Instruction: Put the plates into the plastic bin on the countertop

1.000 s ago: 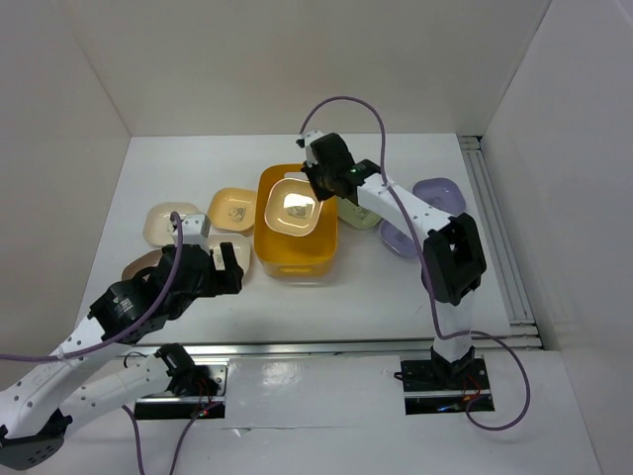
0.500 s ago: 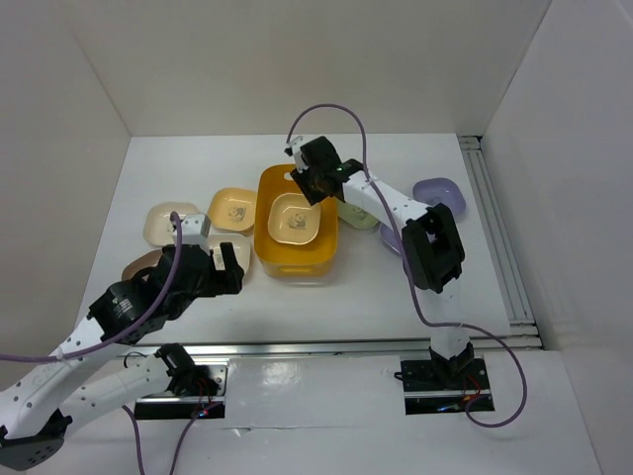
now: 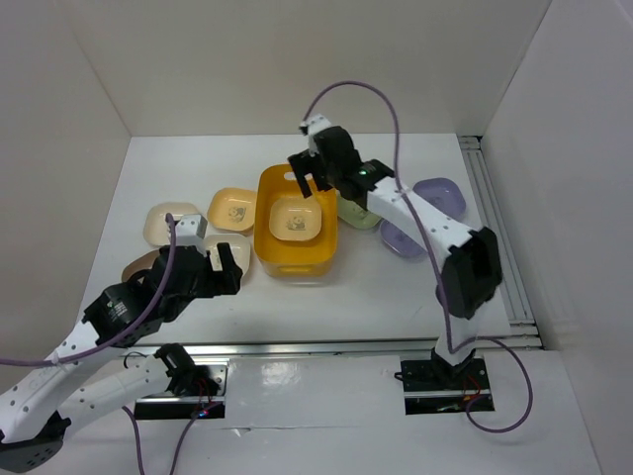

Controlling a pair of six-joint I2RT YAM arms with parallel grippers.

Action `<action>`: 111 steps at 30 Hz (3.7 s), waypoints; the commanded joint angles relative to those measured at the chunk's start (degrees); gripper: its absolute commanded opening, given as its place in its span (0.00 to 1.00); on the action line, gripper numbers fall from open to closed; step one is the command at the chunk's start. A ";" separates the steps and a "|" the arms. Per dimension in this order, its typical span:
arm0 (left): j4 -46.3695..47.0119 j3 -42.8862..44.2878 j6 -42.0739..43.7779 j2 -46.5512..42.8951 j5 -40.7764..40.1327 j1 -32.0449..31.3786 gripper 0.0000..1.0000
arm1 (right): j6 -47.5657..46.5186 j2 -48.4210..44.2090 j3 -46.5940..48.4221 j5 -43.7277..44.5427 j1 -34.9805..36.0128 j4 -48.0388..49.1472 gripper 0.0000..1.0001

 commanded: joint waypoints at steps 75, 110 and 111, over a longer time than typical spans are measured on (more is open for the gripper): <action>0.28 1.13 -0.49 4.00 -1.02 1.90 1.00 | 28.33 5.16 0.47 2.37 -4.28 1.95 0.00; -13.34 1.76 -24.80 0.39 -11.73 1.90 1.00 | 24.74 1.23 9.71 7.90 6.70 -2.43 1.00; -13.96 0.53 -30.75 0.39 -12.35 1.90 1.00 | 23.69 -2.00 8.48 8.69 7.41 -1.65 1.00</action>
